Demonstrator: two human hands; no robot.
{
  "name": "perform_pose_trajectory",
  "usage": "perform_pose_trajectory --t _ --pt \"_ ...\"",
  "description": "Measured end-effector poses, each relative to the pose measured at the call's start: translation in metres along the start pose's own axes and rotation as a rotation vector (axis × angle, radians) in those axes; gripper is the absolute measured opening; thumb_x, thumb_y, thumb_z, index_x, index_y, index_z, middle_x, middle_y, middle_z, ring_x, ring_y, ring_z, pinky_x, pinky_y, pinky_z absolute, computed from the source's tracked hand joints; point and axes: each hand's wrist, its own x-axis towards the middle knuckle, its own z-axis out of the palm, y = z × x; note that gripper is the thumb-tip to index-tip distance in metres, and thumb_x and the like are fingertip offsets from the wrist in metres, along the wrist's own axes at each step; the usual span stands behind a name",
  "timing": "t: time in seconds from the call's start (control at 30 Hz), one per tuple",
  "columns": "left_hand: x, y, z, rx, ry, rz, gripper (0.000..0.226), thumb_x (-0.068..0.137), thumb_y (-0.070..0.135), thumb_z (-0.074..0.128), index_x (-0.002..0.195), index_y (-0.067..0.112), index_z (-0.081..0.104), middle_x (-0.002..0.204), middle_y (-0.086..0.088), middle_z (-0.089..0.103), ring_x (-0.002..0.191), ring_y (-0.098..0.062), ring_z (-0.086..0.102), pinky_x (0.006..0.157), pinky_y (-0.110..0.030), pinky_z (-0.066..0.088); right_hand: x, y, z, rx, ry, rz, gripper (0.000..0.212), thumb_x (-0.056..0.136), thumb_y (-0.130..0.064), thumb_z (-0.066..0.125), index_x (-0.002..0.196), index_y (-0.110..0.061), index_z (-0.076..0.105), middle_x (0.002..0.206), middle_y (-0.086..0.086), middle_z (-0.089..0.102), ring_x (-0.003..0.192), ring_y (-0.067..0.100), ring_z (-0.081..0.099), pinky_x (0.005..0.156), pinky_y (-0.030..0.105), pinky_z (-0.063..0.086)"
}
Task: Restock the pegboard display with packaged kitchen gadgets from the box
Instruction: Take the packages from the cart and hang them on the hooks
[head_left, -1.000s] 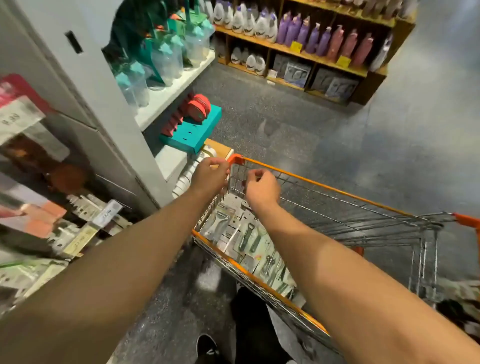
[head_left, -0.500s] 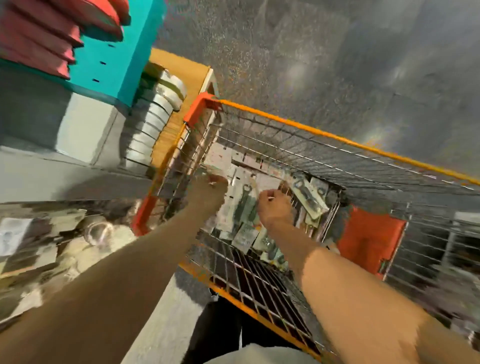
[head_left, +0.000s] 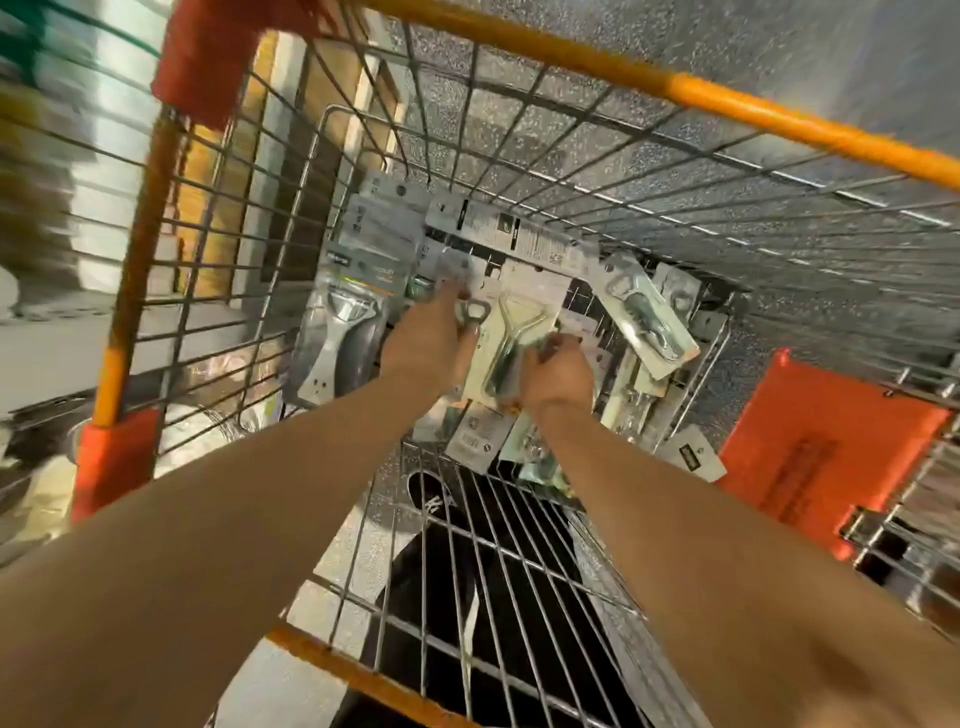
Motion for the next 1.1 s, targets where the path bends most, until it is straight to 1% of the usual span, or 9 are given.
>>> perform_pose_trajectory --t 0.1,0.27,0.4,0.5,0.67,0.8,0.93,1.03,1.1 --pt "0.018 0.004 0.007 0.131 -0.016 0.073 0.042 0.104 0.028 0.061 0.143 0.02 0.044 0.101 -0.009 0.071 0.089 -0.03 0.069 0.076 -0.044 0.059 0.008 -0.002 0.012 -0.017 0.065 0.014 0.014 0.105 -0.031 0.05 0.113 -0.02 0.053 0.095 0.0 0.062 0.078 0.016 0.065 0.069 0.035 0.063" --pt "0.031 0.011 0.015 0.442 0.002 0.139 0.056 0.1 0.043 0.066 0.139 0.012 0.04 0.11 -0.014 0.068 0.096 -0.037 0.071 0.062 -0.04 0.051 0.012 -0.015 0.021 0.077 0.081 0.062 0.018 0.104 -0.03 0.051 0.117 -0.018 0.047 0.101 0.002 0.063 0.084 0.02 0.064 0.074 0.038 0.059" --pt "0.028 0.01 0.02 0.598 0.006 0.196 0.061 0.101 0.029 0.066 0.147 0.01 0.031 0.125 -0.015 0.064 0.097 -0.036 0.07 0.054 -0.038 0.037 0.018 -0.015 0.019 0.259 0.169 0.13 0.017 0.103 -0.024 0.056 0.11 -0.016 0.043 0.111 0.001 0.054 0.091 0.016 0.058 0.074 0.016 0.052" --pt "0.021 0.007 0.02 0.586 0.017 0.203 0.068 0.1 0.026 0.068 0.153 0.012 0.027 0.134 -0.014 0.059 0.103 -0.037 0.069 0.059 -0.04 0.041 0.017 -0.009 0.017 0.301 0.143 0.123 0.018 0.102 -0.025 0.059 0.111 -0.019 0.045 0.109 0.002 0.056 0.095 0.02 0.062 0.084 0.03 0.055" --pt "0.011 -0.003 0.028 0.582 0.02 0.231 0.074 0.096 0.027 0.074 0.151 0.013 0.026 0.131 -0.018 0.059 0.086 -0.035 0.072 0.055 -0.036 0.042 -0.005 0.003 0.017 0.335 0.123 0.036 0.011 0.108 -0.021 0.048 0.113 -0.019 0.038 0.088 -0.003 0.058 0.071 0.009 0.059 0.054 0.016 0.04" --pt "0.006 -0.007 0.032 0.486 -0.009 0.211 0.076 0.094 0.025 0.072 0.152 0.016 0.025 0.135 -0.02 0.053 0.087 -0.036 0.069 0.055 -0.038 0.041 -0.017 0.014 0.015 0.371 0.21 0.03 0.013 0.109 -0.017 0.043 0.122 -0.016 0.04 0.081 -0.005 0.056 0.062 0.005 0.055 0.051 0.019 0.048" --pt "-0.005 -0.01 0.027 0.205 -0.004 0.209 0.063 0.089 0.03 0.072 0.139 0.018 0.037 0.122 -0.012 0.056 0.087 -0.028 0.059 0.069 -0.041 0.051 -0.023 0.024 0.013 0.431 0.184 0.013 0.016 0.108 -0.015 0.046 0.123 -0.019 0.04 0.085 -0.008 0.056 0.06 0.0 0.053 0.047 0.008 0.046" --pt "-0.011 -0.007 0.022 -0.064 -0.02 0.169 0.059 0.084 0.035 0.075 0.132 0.023 0.042 0.114 -0.006 0.058 0.094 -0.027 0.064 0.08 -0.043 0.057 -0.032 0.021 0.01 0.474 0.065 0.025 0.016 0.108 -0.02 0.05 0.123 -0.02 0.043 0.091 -0.007 0.059 0.069 0.001 0.06 0.07 0.022 0.06" --pt "-0.014 -0.004 0.019 -0.174 -0.052 0.128 0.058 0.085 0.035 0.078 0.133 0.025 0.046 0.108 -0.001 0.06 0.096 -0.022 0.064 0.079 -0.036 0.054 -0.04 0.014 0.004 0.547 -0.01 0.028 0.015 0.108 -0.023 0.05 0.122 -0.021 0.046 0.088 -0.004 0.061 0.059 -0.001 0.058 0.056 0.015 0.054"
